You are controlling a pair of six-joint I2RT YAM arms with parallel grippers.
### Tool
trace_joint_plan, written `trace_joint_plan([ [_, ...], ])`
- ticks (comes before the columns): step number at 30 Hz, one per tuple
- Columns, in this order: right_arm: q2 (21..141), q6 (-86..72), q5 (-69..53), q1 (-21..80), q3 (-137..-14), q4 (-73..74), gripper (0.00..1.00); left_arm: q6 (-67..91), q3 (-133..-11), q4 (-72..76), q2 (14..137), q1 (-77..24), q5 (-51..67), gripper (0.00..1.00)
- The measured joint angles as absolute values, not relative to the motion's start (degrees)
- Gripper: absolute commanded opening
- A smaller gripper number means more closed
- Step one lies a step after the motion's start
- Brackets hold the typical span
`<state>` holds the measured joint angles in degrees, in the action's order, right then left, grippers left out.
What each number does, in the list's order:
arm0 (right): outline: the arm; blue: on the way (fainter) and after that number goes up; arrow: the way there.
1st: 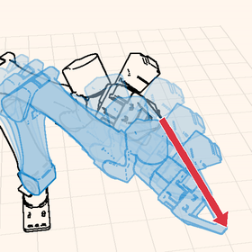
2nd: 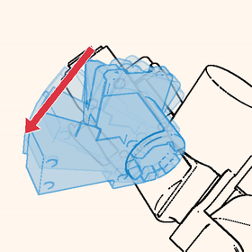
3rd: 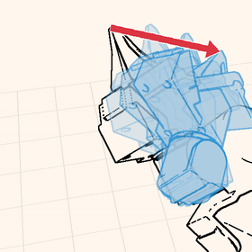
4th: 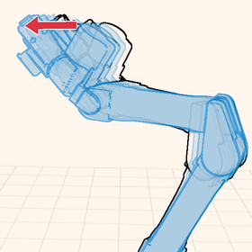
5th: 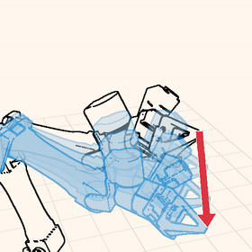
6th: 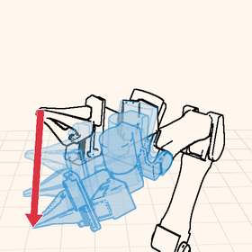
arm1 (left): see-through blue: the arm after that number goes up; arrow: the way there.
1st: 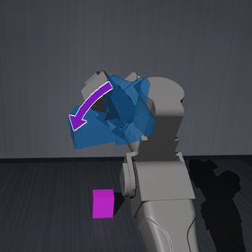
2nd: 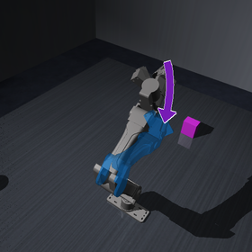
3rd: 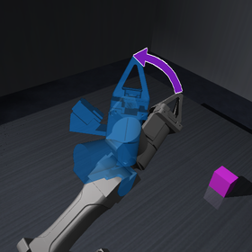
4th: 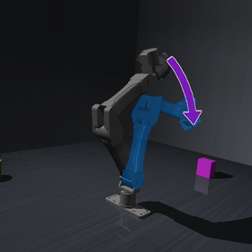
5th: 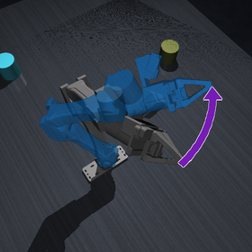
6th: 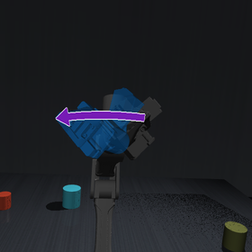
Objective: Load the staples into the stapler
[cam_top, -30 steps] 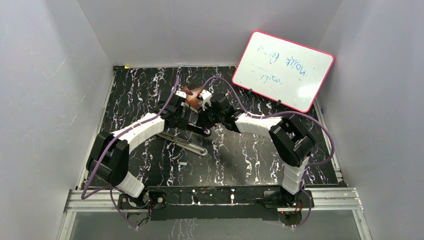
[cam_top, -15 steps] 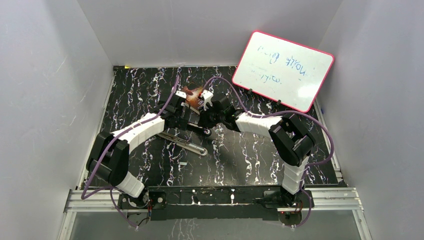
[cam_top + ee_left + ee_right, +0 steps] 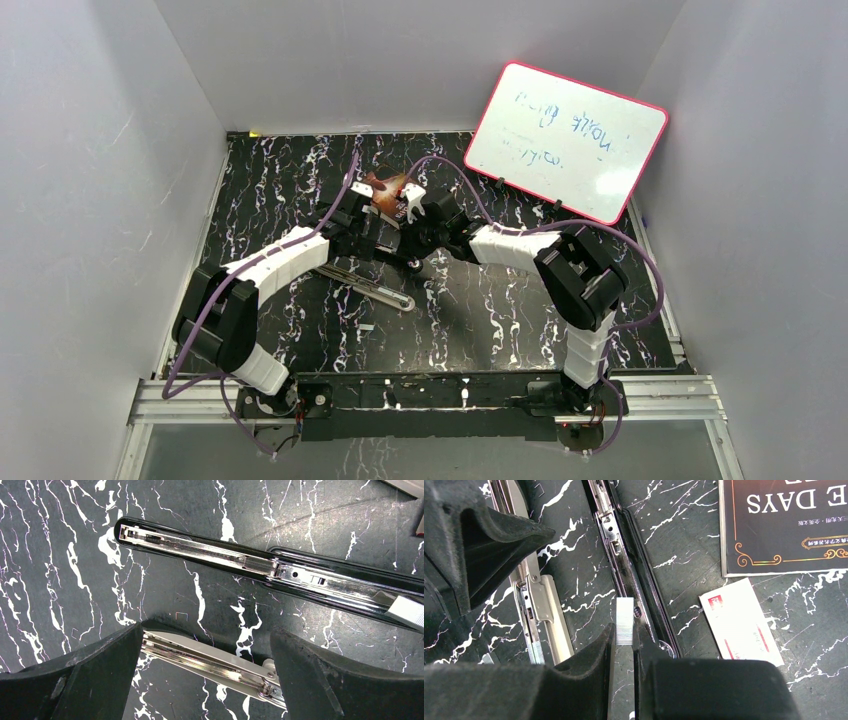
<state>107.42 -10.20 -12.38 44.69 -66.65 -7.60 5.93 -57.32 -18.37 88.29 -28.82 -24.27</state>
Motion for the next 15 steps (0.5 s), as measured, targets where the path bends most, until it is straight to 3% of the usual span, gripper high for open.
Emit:
trace_joint_plan([
  [15,108.5,-10.2,-12.4,44.6,-67.2,-7.1,0.00,5.7,-57.0,-18.3,87.6,-28.8,-24.6,0.98],
])
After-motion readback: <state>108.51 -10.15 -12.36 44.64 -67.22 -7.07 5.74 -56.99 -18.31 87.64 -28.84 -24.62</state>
